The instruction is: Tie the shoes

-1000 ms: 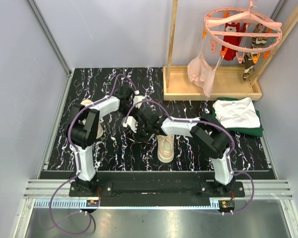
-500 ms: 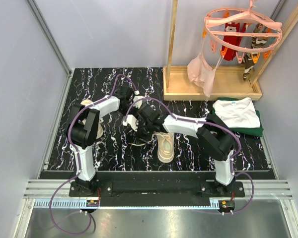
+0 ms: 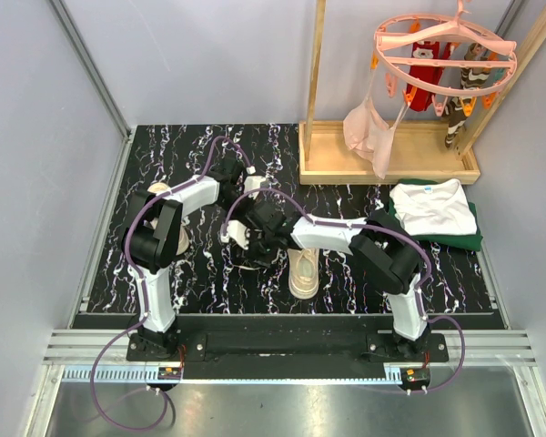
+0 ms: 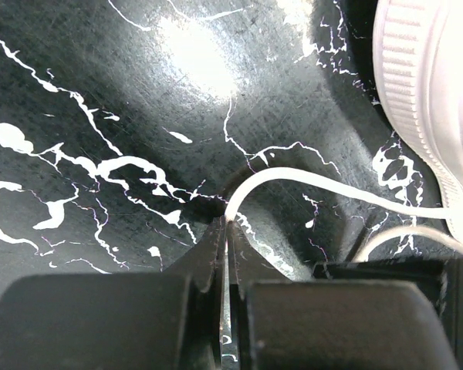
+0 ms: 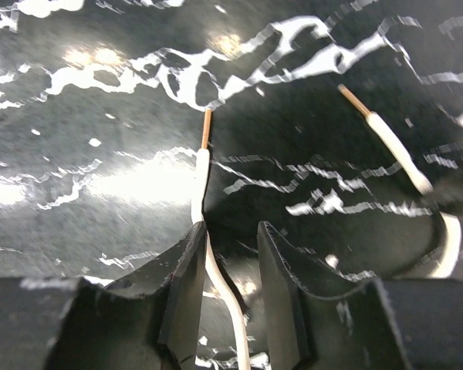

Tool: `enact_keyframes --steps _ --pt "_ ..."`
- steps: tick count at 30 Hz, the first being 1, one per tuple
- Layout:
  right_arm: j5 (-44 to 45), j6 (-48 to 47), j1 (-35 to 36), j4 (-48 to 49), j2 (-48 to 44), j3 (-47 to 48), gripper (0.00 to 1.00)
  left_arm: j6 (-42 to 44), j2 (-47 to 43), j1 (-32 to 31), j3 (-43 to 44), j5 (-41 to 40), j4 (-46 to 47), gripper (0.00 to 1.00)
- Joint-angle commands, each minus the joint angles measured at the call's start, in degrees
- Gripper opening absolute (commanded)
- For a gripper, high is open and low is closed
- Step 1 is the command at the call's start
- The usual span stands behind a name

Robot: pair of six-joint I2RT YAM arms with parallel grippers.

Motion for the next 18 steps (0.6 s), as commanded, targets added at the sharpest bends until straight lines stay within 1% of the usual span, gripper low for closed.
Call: enact_keyframes --steps 1,4,11,12,14,18 --pt "3.19 -2.28 2.55 -0.23 1.07 -3.58 0.4 0.59 -0.09 0.14 1.5 1.91 0.57 0.0" --pt "3.2 -1.31 2.47 -0.23 0.28 -3.41 0.4 0.94 -0.01 0.14 1.14 1.73 0.65 0.0" --pt "0.13 0.88 1.77 -0.58 -2.98 -1.13 0.43 0.94 -0.27 0.14 0.88 1.82 0.83 0.0" --pt "-0.14 0.88 1.68 -0.67 -3.33 -0.95 0.44 1.03 -0.27 0.14 0.88 1.91 0.92 0.0" --pt "-0.67 0.01 1.68 -1.02 -4.03 -1.04 0.52 1.03 -0.44 0.14 0.88 1.82 0.83 0.0" --pt "-0.94 -0.61 1.76 -1.81 -3.6 -1.12 0.56 1.12 -0.36 0.23 0.7 2.0 0.92 0.0"
